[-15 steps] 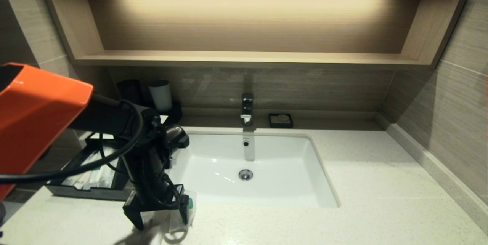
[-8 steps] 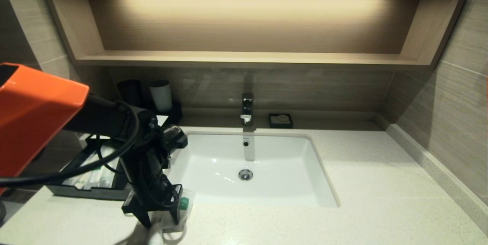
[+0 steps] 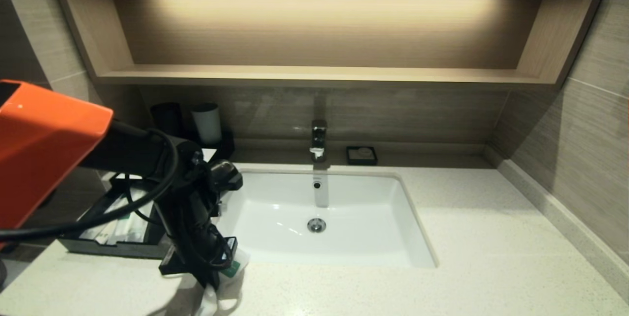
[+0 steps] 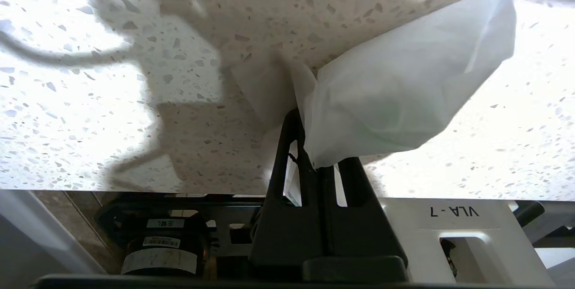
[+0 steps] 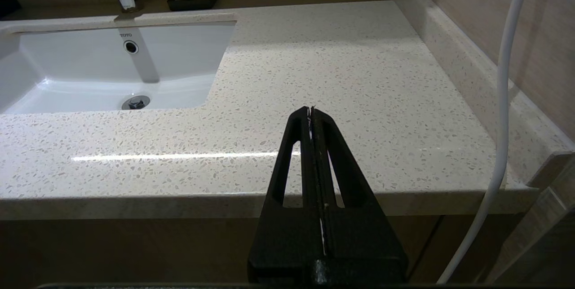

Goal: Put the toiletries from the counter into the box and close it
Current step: Pick up the bathroom toiletry, then place the bathroom toiletry into the drawer

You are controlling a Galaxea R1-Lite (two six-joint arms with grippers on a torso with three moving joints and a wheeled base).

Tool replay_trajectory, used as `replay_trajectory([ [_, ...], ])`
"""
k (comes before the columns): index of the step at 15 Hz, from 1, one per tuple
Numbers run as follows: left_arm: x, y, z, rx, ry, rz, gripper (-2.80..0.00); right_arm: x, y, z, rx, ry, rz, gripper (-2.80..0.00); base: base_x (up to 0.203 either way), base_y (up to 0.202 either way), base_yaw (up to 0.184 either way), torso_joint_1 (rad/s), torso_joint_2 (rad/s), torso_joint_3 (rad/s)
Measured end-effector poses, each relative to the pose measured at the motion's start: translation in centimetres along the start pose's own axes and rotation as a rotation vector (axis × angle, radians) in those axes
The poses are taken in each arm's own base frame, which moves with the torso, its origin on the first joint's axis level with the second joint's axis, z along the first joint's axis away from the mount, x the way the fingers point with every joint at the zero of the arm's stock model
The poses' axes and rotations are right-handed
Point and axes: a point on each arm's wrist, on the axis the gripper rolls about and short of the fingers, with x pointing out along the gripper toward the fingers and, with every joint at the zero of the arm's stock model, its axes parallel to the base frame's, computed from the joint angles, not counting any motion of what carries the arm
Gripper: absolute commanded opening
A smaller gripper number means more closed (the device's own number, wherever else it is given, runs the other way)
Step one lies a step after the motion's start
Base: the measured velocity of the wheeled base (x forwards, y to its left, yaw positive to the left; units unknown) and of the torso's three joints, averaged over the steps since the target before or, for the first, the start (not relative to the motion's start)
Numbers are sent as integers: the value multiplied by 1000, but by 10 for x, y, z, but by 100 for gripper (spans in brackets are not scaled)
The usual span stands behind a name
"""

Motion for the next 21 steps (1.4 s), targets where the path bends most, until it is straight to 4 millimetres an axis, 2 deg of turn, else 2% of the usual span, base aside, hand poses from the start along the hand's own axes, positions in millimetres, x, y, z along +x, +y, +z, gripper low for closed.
replay_trajectory([
  [4,-20,-1,-6,14,-73,-31,-280,0,0,0,0,0,-1,-280,0,0,0,0,0,0],
  [8,-68,3,-19,14,-210,-54,-280,0,0,0,0,0,1,-280,0,0,0,0,0,0],
  [11,-84,28,-11,-67,-292,22,-280,0,0,0,0,0,0,-280,0,0,0,0,0,0],
  [15,-105,80,15,-201,-362,60,-280,0,0,0,0,0,0,-280,0,0,0,0,0,0],
  [17,-110,103,25,-237,-345,78,-280,0,0,0,0,0,0,-280,0,0,0,0,0,0],
  [21,-117,134,33,-301,-255,104,-280,0,0,0,0,0,-1,-280,0,0,0,0,0,0],
])
